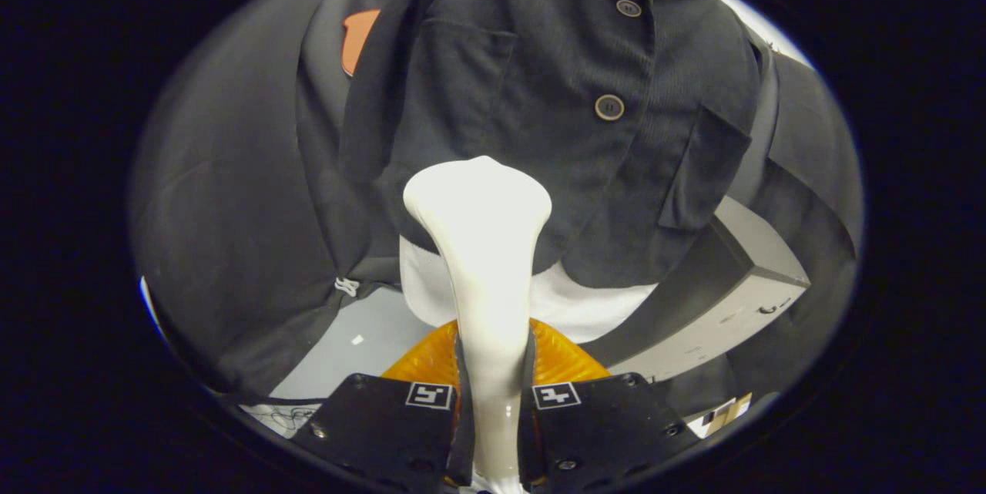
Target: Iron the clothes twice with a garment steamer, once on the left side and once on the right side.
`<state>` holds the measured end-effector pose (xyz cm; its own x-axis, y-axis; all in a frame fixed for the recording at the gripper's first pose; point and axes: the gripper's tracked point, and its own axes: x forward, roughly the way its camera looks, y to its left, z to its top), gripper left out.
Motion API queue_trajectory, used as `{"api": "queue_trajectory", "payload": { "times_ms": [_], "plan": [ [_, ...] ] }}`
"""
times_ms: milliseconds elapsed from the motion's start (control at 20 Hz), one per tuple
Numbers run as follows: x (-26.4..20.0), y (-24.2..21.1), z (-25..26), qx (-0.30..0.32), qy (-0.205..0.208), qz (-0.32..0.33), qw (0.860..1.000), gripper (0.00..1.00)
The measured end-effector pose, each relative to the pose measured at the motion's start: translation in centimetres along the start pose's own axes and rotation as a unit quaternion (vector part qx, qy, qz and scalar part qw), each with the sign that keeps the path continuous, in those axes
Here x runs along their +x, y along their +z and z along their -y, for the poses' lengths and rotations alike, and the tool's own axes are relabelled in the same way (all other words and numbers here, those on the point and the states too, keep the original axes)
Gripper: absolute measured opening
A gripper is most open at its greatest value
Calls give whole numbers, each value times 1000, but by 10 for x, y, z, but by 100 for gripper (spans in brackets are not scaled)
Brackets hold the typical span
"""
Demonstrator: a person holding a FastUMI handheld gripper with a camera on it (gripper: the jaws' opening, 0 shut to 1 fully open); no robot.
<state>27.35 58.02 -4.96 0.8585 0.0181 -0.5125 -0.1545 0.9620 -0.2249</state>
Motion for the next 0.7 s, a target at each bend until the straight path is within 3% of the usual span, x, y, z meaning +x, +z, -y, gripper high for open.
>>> {"api": "queue_trajectory", "payload": {
  "times_ms": [350, 700],
  "plan": [
    [-6, -7, 3, 6, 6, 1, 1000, 25],
    [-56, 16, 50, 34, 28, 56, 997, 25]
  ]
}}
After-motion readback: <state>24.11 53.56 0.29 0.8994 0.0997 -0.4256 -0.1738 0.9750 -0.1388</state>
